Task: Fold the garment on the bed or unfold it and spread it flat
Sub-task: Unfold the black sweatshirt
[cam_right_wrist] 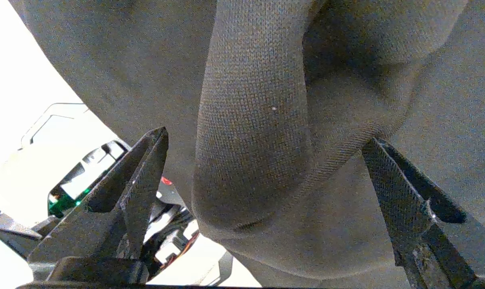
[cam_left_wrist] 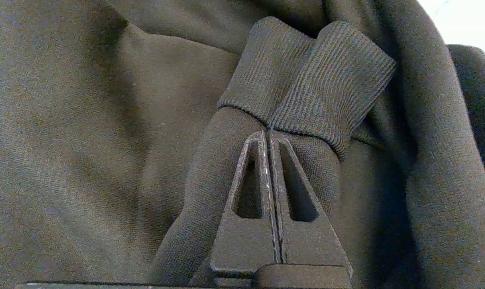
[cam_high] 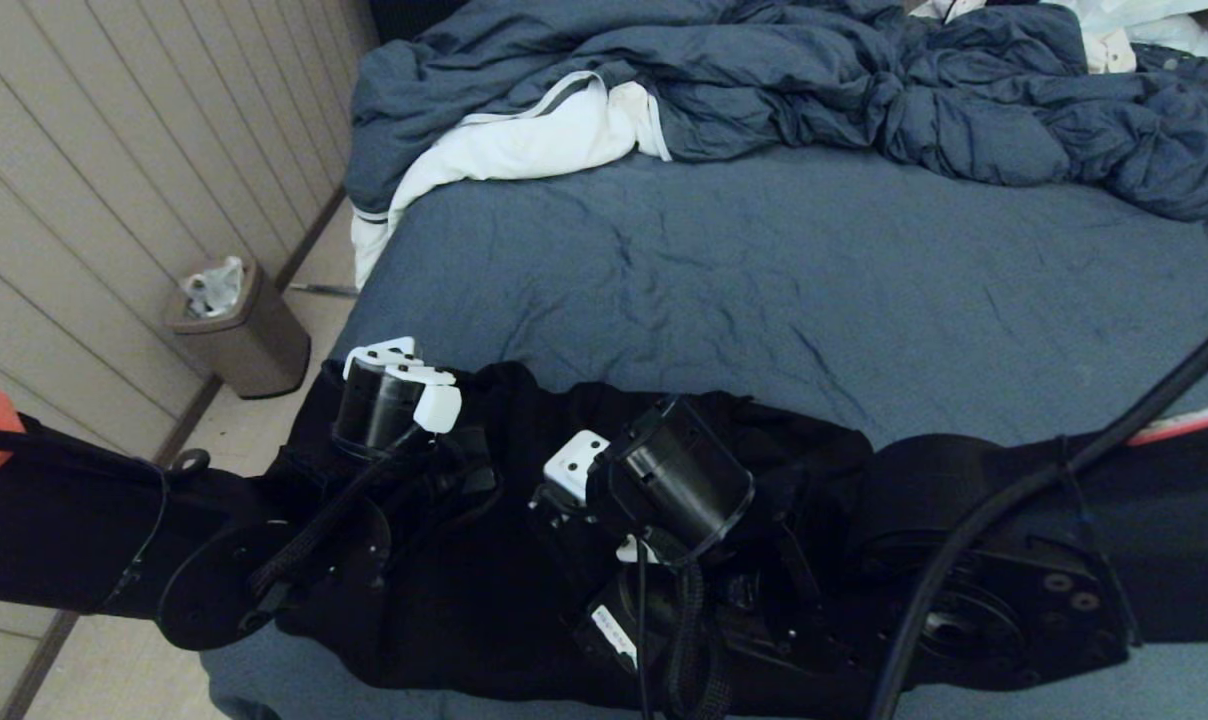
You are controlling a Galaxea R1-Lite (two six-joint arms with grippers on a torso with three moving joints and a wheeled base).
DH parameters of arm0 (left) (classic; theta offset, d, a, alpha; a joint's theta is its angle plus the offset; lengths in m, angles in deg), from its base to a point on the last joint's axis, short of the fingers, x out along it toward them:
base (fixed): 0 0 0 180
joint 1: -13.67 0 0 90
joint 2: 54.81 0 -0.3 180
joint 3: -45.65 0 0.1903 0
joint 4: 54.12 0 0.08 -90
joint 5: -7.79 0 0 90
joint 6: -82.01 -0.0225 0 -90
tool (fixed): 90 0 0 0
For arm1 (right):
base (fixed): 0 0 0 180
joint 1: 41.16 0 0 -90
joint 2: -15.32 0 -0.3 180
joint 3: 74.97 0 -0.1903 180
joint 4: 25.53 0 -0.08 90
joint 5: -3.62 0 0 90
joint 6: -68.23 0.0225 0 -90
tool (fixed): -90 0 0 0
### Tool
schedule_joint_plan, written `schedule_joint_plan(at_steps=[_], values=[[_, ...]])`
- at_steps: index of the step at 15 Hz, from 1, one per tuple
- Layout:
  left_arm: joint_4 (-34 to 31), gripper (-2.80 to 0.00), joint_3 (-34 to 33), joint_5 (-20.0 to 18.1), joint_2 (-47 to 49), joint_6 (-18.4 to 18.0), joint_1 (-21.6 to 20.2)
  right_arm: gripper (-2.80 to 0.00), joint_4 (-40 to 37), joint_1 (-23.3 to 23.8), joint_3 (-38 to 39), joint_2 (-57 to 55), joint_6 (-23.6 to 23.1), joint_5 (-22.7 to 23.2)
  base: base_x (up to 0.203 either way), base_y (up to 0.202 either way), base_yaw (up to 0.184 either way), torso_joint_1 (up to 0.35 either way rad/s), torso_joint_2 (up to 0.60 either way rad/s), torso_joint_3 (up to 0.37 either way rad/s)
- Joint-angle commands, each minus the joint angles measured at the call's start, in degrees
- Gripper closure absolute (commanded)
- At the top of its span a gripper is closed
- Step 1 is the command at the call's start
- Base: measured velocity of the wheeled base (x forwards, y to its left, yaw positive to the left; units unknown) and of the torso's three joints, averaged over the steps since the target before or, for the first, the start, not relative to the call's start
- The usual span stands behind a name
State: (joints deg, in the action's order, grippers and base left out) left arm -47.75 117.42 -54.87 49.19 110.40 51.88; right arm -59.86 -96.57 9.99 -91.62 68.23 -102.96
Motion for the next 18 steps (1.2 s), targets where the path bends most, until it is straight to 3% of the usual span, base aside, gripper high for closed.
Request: schedule_joint_plan(at_steps=[1,16,17,18], values=[[0.15,0.00,0.03,0.17,0.15,0.18,0.03,-2.80,-0.03,-0.05,0.07,0.16,0.07,-0.13,0.000,0.000,0.000,0.000,0.00,0.000],[0.24,0.00,0.03,0.17,0.68,0.27,0.03,-2.80,-0.03,0.23,0.05,0.07,0.24,-1.88,0.000,0.000,0.000,0.000,0.00,0.000],[0.24,0.00,0.03,0.17,0.77,0.27,0.03,-1.30,-0.03,0.30,0.77,0.00,0.02,-2.18,0.000,0.000,0.000,0.000,0.00,0.000],[0.24,0.00,0.03,0.17,0.77,0.27,0.11,0.00,0.06,0.30,1.18,-0.04,-0.21,-2.41,0.000,0.000,0.000,0.000,0.00,0.000]])
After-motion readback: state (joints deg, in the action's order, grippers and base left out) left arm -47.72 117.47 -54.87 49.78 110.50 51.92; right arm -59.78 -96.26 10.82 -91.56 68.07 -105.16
